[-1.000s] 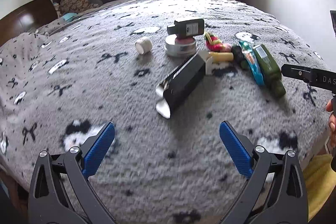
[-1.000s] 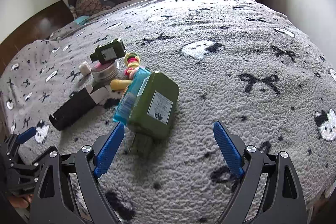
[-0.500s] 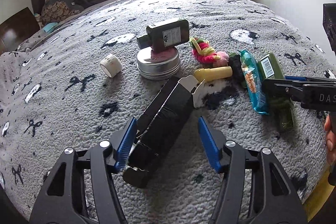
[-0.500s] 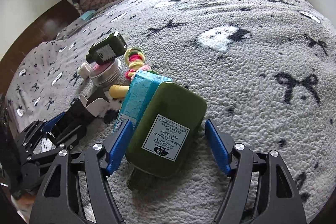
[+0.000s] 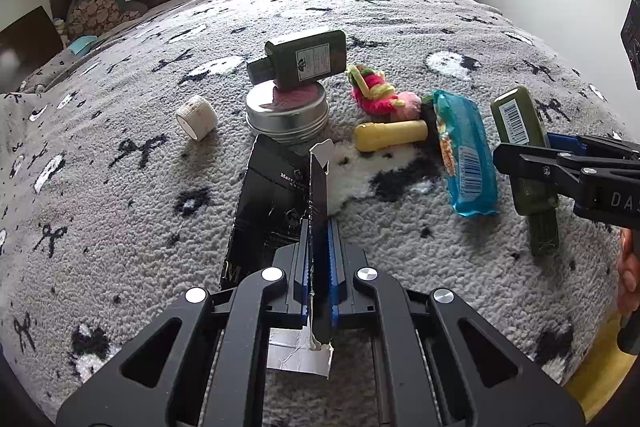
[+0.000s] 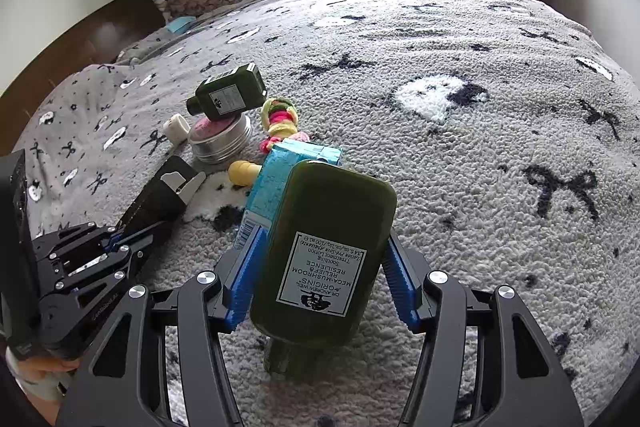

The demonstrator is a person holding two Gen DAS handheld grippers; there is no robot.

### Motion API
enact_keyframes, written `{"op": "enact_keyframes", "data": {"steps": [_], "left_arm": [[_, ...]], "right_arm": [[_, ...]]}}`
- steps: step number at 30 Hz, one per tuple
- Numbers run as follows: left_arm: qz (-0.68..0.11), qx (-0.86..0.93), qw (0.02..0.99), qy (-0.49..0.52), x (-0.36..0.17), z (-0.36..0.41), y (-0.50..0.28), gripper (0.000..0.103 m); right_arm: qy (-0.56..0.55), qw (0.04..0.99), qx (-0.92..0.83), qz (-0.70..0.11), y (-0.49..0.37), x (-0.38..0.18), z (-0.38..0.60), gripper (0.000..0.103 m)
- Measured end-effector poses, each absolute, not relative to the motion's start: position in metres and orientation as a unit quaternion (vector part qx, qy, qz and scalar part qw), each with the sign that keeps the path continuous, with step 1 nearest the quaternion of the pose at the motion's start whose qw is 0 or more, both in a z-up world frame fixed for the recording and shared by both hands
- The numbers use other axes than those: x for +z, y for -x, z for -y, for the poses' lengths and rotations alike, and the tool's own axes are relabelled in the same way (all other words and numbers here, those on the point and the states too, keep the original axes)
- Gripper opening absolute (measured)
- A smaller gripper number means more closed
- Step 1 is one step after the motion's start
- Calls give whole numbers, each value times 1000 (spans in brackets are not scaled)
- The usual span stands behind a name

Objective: Collect trash
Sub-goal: 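Carry the dark green bottle and black box down over the bin with both tools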

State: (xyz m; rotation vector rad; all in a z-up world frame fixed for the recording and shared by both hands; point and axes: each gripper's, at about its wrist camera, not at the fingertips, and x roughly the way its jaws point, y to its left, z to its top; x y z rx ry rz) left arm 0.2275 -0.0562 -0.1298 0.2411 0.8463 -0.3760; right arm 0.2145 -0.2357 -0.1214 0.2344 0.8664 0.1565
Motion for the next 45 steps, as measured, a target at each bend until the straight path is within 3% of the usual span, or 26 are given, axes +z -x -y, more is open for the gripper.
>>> {"op": "enact_keyframes", "data": {"steps": [28,45], "left_arm": [[-301,-203,928,-86,-36,33,-63,5],[-338,-226,909,-90,-81,28,13,5]], "right_arm": [[-56,938,90,-331,-52,-37,222,58],[-28,917,113,-381,16,-90,202,58]]}}
